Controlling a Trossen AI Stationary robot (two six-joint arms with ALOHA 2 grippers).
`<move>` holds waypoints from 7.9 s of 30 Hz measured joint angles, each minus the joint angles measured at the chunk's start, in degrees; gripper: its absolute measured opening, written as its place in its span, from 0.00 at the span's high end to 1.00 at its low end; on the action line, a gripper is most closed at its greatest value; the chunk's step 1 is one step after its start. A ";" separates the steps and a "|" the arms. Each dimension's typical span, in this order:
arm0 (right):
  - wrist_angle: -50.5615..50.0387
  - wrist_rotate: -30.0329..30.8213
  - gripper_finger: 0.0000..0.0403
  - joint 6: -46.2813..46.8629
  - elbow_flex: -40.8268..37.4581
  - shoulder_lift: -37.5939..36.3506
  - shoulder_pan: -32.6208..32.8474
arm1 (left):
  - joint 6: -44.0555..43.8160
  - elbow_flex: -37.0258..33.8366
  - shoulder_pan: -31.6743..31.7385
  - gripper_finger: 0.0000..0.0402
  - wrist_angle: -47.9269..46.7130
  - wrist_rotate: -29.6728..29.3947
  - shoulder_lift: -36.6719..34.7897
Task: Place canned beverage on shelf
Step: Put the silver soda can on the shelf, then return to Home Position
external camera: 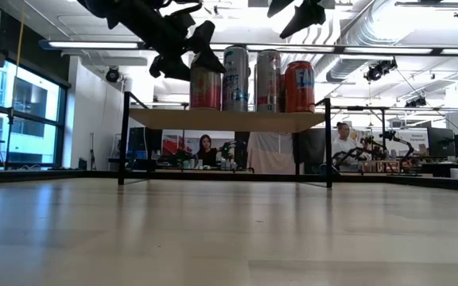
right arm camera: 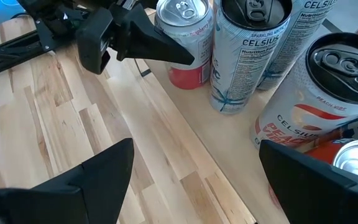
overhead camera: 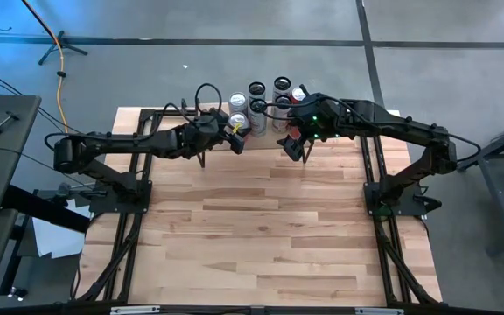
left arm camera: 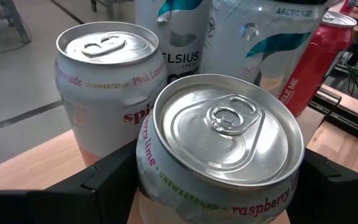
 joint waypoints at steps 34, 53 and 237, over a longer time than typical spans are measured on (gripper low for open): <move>-0.21 -0.11 0.17 0.02 0.00 0.00 0.00 | 0.92 -0.02 -1.09 0.04 3.29 16.54 -18.28; -17.19 0.20 0.17 -0.42 -0.11 -0.02 2.55 | 3.63 -4.41 -8.30 0.07 -1.94 23.63 -20.24; 47.12 -22.26 1.00 6.95 -46.60 -39.43 1.40 | 0.10 -49.09 -12.44 1.00 11.19 23.24 -79.21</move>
